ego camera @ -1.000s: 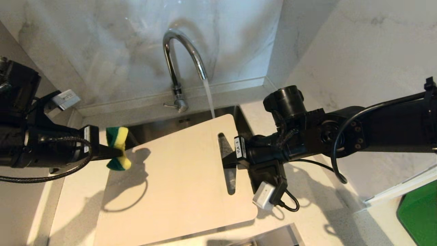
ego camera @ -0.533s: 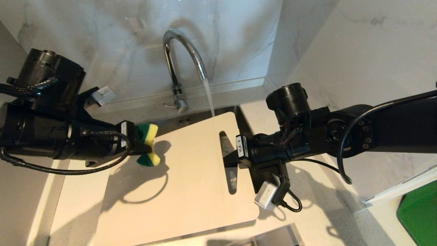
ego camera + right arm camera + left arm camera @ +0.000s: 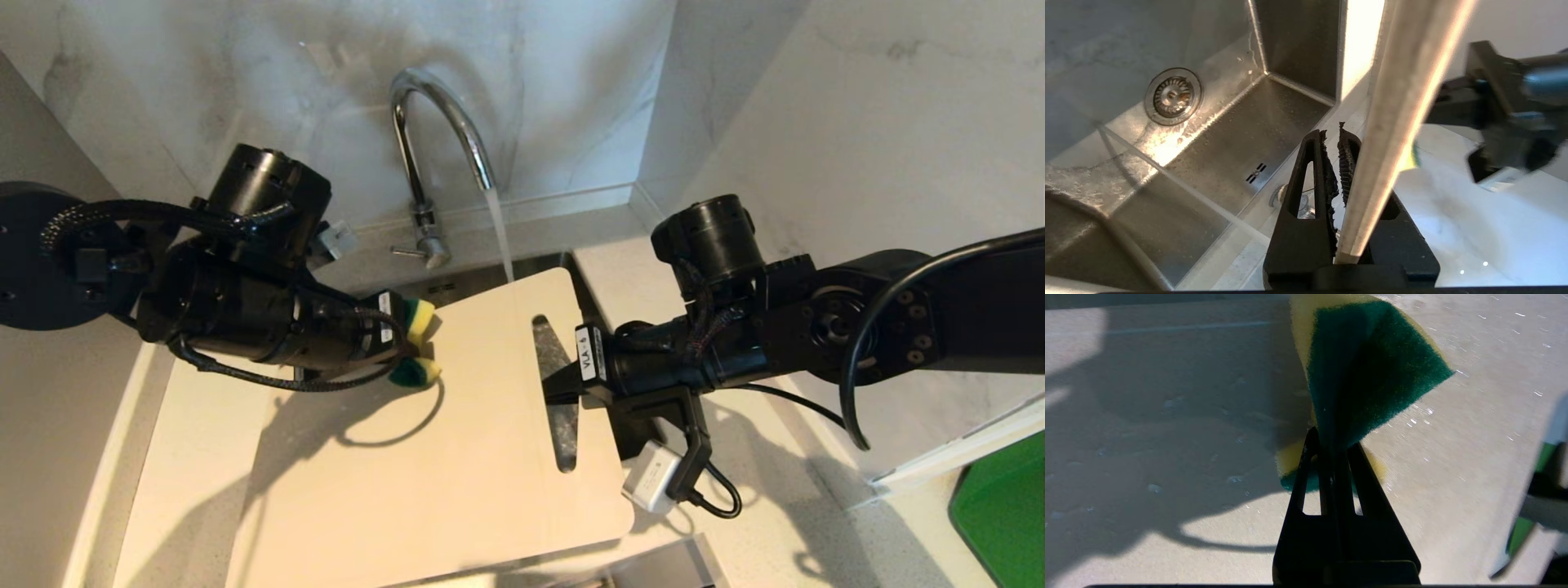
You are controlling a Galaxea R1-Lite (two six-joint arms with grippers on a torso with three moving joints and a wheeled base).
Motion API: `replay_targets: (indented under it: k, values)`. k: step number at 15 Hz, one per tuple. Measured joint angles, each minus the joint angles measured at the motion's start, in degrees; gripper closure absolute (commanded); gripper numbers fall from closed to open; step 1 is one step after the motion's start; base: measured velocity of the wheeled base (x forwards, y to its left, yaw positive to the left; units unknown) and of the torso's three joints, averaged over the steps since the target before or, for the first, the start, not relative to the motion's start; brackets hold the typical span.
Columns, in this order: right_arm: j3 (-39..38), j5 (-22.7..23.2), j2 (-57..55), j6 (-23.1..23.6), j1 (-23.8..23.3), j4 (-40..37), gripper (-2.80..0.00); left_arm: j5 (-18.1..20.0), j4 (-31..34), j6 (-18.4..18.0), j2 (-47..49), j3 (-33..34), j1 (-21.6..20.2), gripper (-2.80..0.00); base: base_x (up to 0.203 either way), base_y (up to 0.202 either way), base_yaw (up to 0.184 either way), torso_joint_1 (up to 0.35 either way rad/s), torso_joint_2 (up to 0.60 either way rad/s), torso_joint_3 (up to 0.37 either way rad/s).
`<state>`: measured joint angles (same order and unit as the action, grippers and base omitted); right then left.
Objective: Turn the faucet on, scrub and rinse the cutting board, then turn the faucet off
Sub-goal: Scrub the cutting board underwater
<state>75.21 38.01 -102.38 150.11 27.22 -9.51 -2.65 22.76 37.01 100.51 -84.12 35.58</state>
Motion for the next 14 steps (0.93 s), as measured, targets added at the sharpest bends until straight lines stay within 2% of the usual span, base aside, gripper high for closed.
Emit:
replay_targets:
  k: [5,10,14]
  values:
    - [-0.5,0.0,0.9,0.0,0.0,0.0,0.00,0.0,0.1,0.0,1.9,0.7,-2.6,0.00,0.000,0.000,0.000,0.000,0.00,0.000]
    - [-0.5,0.1,1.2,0.0,-0.1,0.1,0.00,0.7,-0.4,-0.4,1.5,5.3,-7.3,0.00,0.000,0.000,0.000,0.000,0.00,0.000]
    - [-0.6,0.3,1.3,-0.3,-0.1,1.7,0.00,2.1,-8.3,-2.9,0.0,14.8,-12.6,0.00,0.000,0.000,0.000,0.000,0.00,0.000]
